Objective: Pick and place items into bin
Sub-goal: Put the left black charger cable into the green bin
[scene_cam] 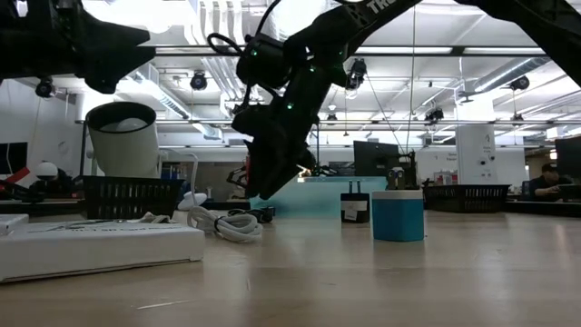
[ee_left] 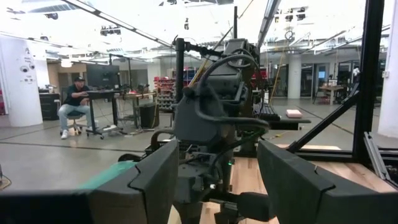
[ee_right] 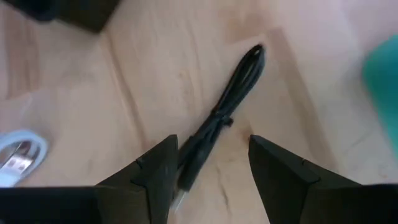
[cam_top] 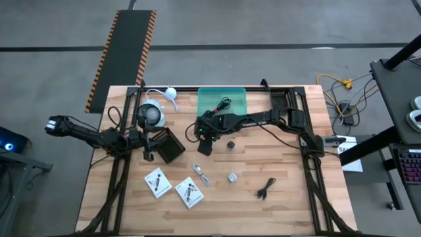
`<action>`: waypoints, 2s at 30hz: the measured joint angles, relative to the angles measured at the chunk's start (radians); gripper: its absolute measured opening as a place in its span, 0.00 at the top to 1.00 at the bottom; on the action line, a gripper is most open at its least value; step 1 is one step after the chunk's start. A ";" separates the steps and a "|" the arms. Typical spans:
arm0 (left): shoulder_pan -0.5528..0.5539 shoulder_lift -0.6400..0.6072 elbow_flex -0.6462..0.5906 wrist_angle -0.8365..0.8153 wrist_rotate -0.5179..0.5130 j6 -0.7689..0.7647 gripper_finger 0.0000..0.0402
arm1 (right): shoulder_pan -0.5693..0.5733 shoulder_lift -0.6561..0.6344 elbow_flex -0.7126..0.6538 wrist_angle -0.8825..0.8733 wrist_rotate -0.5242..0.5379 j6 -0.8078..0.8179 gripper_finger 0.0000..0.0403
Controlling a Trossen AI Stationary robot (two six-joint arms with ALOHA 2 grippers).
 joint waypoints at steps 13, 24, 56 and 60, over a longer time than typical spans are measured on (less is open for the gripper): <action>0.000 0.000 0.000 0.000 0.000 0.000 0.50 | 0.024 -0.001 -0.052 0.085 0.045 -0.005 0.55; 0.000 0.000 0.000 0.000 0.000 0.000 0.50 | 0.024 -0.001 -0.085 0.096 0.047 0.015 0.55; 0.000 0.000 0.000 0.000 0.000 0.001 0.50 | 0.040 -0.001 -0.132 0.164 0.006 -0.072 0.78; 0.000 0.000 0.000 0.000 0.000 0.001 0.50 | 0.040 -0.001 -0.131 0.149 -0.039 -0.084 0.86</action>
